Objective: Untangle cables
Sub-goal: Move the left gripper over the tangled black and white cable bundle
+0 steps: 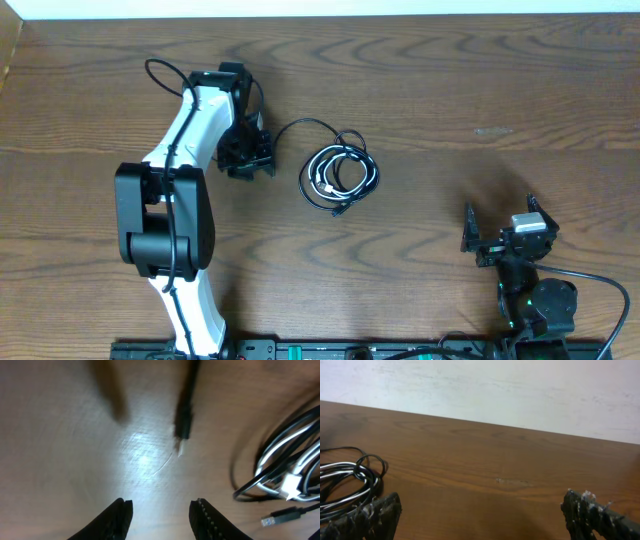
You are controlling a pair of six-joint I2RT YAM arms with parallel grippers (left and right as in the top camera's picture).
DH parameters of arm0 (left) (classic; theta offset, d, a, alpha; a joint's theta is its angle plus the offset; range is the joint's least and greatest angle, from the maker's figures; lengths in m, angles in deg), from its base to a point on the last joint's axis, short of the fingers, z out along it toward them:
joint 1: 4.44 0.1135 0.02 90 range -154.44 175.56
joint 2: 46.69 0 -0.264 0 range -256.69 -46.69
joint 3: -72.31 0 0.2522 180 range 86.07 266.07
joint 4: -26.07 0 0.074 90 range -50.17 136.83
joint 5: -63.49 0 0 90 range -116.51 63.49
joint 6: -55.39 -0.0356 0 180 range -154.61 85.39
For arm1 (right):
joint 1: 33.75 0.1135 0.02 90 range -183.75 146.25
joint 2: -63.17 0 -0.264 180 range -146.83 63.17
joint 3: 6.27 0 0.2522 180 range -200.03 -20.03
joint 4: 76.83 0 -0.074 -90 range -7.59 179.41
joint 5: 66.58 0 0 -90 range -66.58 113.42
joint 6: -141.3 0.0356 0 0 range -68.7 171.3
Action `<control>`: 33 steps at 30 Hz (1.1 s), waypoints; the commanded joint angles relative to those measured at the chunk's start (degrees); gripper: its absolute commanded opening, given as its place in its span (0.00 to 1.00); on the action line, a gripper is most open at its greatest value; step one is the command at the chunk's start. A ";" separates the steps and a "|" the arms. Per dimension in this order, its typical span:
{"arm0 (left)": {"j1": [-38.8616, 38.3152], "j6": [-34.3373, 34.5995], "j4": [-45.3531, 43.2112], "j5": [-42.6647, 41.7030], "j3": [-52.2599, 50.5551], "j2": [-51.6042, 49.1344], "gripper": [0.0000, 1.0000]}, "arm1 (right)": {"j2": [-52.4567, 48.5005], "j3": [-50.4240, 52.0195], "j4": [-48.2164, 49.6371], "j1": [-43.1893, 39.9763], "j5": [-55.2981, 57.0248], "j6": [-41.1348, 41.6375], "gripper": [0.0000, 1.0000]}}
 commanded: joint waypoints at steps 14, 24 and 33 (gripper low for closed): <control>-5.29 1.62 -7.89 6.08 -1.31 -0.39 0.44 | 0.20 0.07 -0.26 0.28 0.09 -0.55 0.99; -6.01 1.62 -14.32 8.17 -5.86 -0.39 0.44 | 0.20 0.07 -0.26 0.28 0.09 -0.55 0.99; -6.03 1.62 -17.00 9.66 -9.62 -0.39 0.37 | 0.20 0.07 -0.26 0.28 0.09 -0.55 0.99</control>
